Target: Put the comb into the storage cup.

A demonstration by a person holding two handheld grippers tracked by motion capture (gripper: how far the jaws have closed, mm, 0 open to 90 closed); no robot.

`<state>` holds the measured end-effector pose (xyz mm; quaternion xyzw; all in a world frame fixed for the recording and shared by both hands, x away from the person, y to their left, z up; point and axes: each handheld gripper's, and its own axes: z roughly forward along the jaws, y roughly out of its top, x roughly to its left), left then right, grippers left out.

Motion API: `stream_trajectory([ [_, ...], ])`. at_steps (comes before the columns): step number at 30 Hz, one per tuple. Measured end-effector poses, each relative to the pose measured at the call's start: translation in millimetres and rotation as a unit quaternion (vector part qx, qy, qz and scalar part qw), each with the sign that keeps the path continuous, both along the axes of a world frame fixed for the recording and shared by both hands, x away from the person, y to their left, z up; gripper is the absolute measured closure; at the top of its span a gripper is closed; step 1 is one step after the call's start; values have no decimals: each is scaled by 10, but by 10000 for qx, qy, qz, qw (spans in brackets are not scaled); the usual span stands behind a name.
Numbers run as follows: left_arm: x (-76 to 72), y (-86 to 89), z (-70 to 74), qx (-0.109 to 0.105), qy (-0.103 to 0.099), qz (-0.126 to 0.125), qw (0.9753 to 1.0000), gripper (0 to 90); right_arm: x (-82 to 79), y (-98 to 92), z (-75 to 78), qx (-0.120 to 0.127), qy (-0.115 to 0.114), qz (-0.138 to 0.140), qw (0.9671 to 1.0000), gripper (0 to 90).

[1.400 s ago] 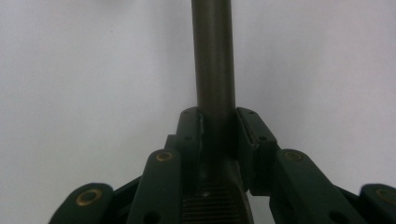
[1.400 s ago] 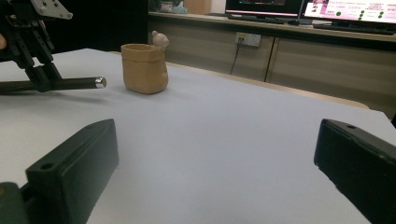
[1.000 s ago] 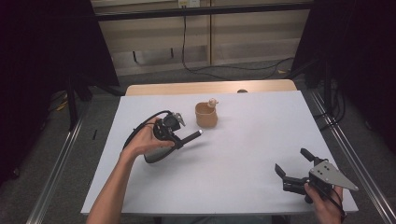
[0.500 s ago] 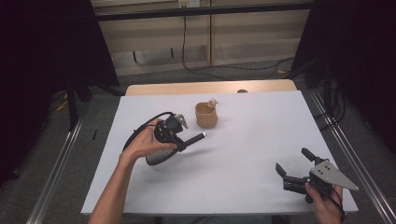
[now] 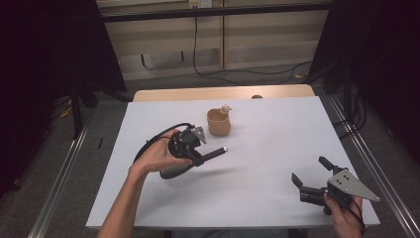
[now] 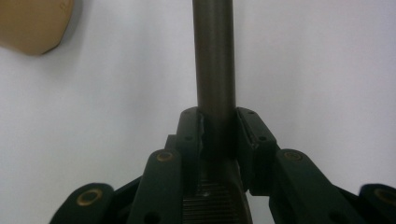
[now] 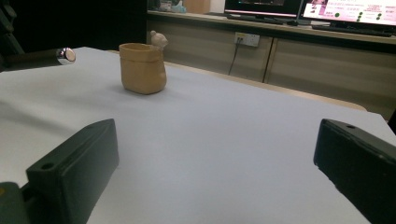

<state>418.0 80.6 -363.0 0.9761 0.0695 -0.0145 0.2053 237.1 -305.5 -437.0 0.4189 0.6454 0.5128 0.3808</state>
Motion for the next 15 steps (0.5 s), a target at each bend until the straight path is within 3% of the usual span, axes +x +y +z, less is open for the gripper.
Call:
stream_trajectory([
  [3, -24, -1, 6, -61, 57, 11, 10000, 723, 17, 25, -2, 46, 13, 63, 10000, 0],
  [7, -79, -7, 12, -12, -25, -133, 9999, 723, 39, 69, -2, 94, 106, 143, 9998, 0],
  [15, -204, -64, 57, -101, -42, -338, 9994, 724, 61, 301, 87, -37, 221, 760, 9969, 0],
])
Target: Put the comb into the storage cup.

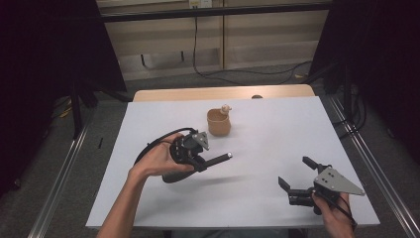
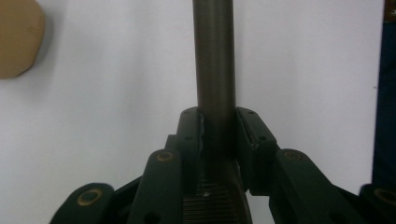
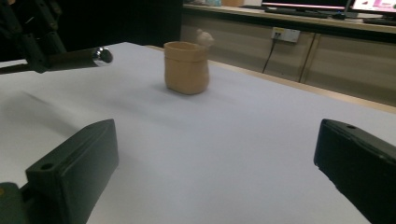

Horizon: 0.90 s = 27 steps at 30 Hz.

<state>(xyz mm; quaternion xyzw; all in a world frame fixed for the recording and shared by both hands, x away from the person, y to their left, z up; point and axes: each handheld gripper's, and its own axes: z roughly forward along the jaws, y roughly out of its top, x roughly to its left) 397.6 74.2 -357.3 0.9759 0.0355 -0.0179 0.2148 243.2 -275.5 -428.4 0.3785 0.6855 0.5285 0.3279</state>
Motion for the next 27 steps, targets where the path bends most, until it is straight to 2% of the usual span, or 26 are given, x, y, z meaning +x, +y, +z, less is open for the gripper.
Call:
stream_trajectory([
  [4, 2, -37, -34, 25, 156, -57, 9999, 724, 23, 123, 26, -112, -32, 279, 9995, 0],
  [8, -15, -90, -41, 83, 124, -145, 9998, 724, 53, 230, 10, -228, 67, 482, 9986, 0],
  [14, -40, -114, -2, 25, 121, -108, 9999, 725, 124, 366, 16, -347, 143, 670, 9971, 1],
  [16, -47, -124, 5, 34, 140, -168, 9998, 725, 150, 434, 37, -368, 142, 780, 9962, 0],
  [18, -57, -135, 10, 62, 138, -174, 9997, 724, 196, 548, 75, -483, 148, 963, 9941, 4],
  [23, -75, -166, 8, 82, 109, -204, 9997, 725, 260, 683, 114, -696, 62, 1151, 9909, 6],
  [24, -76, -169, 7, 101, 129, -248, 9996, 725, 277, 746, 123, -858, 25, 1250, 9884, 9],
  [26, -80, -174, 2, 137, 114, -246, 9995, 725, 281, 780, 123, -907, -3, 1267, 9878, 13],
  [27, -83, -175, -2, 143, 80, -248, 9996, 725, 284, 811, 122, -960, 5, 1331, 9864, 16],
])
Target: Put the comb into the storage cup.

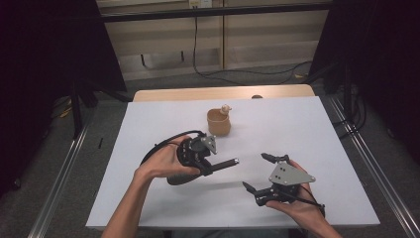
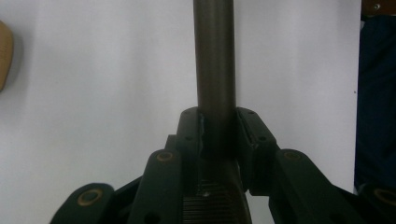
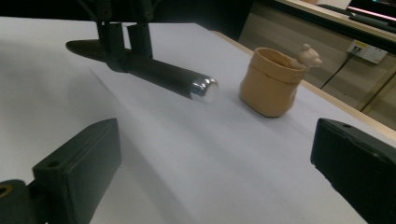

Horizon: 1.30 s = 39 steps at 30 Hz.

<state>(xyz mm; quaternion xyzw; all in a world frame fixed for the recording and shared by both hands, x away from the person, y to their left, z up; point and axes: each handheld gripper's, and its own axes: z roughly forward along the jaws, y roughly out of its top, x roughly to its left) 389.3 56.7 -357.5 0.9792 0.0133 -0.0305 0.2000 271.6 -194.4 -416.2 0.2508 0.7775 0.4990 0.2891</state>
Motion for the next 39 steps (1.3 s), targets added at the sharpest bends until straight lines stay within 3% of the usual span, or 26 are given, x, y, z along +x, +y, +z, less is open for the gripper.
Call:
stream_trajectory([
  [1, -1, 0, 1, -4, 10, 3, 10000, 725, 4, 55, -4, -162, -40, 105, 9998, 28],
  [9, -2, -31, -6, 100, 45, -1, 9999, 725, 25, 175, -9, -485, -148, 349, 9981, 69],
  [14, 7, -103, -23, 242, 108, -3, 9996, 725, 30, 255, -4, -937, -389, 519, 9935, 105],
  [20, 3, -221, 15, 486, 111, -91, 9987, 725, 30, 294, -8, -1016, -466, 599, 9919, 122],
  [24, -22, -304, 36, 650, -10, -105, 9978, 725, 37, 284, 8, -1114, -498, 610, 9906, 135],
  [29, -31, -342, 62, 674, 62, -165, 9976, 725, 60, 272, 18, -1044, -502, 614, 9914, 136],
  [34, -60, -380, 42, 789, 62, -235, 9966, 725, 105, 253, 39, -1014, -324, 752, 9915, 147],
  [36, -72, -398, 35, 870, 94, -257, 9958, 725, 143, 265, 59, -1099, -138, 926, 9895, 158],
  [38, -82, -415, 29, 914, 89, -272, 9954, 725, 155, 272, 61, -1137, -126, 961, 9888, 162],
  [39, -83, -424, 30, 967, 98, -311, 9948, 725, 185, 289, 63, -1238, -10, 1096, 9862, 177],
])
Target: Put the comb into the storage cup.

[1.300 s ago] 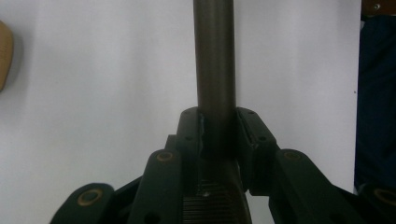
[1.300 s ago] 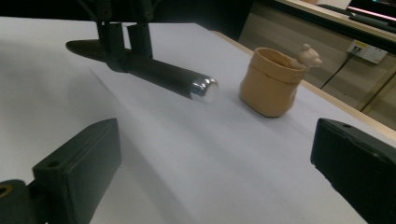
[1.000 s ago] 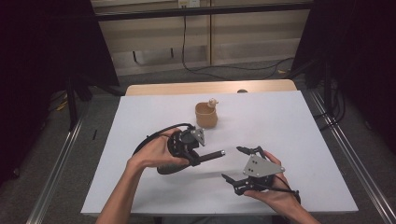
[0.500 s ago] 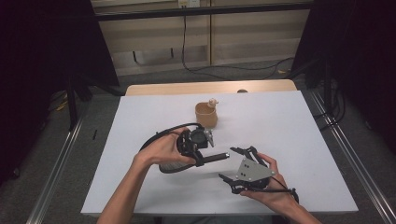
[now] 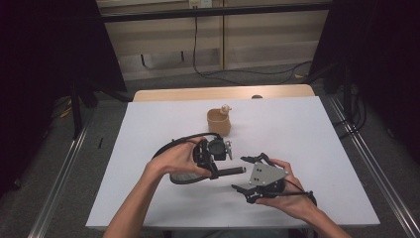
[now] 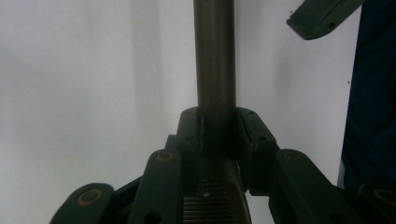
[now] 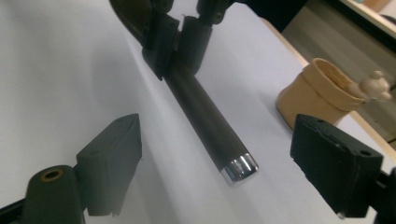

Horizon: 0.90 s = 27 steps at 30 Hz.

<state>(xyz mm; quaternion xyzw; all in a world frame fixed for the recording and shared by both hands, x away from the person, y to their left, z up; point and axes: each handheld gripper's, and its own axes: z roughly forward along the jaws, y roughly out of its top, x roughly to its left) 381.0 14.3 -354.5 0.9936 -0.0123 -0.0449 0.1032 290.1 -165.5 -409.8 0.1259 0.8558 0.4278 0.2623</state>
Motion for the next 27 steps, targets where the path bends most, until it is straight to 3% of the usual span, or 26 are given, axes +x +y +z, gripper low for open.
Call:
stream_trajectory([
  [2, -4, -20, 2, 58, -6, -1, 10000, 724, 15, 10, 1, -61, 39, 21, 10000, 178],
  [4, 0, -40, 0, 122, 30, 30, 9999, 724, 57, 32, 4, -149, 217, 98, 9996, 202],
  [13, 42, -100, -13, 269, 103, 28, 9996, 725, 138, 116, 1, -549, 311, 177, 9978, 274],
  [21, 63, -161, -7, 344, 89, 42, 9994, 725, 148, 195, -41, -817, 225, 239, 9961, 331],
  [27, 53, -198, 2, 381, 87, 21, 9992, 725, 141, 233, -31, -943, 81, 273, 9951, 440],
])
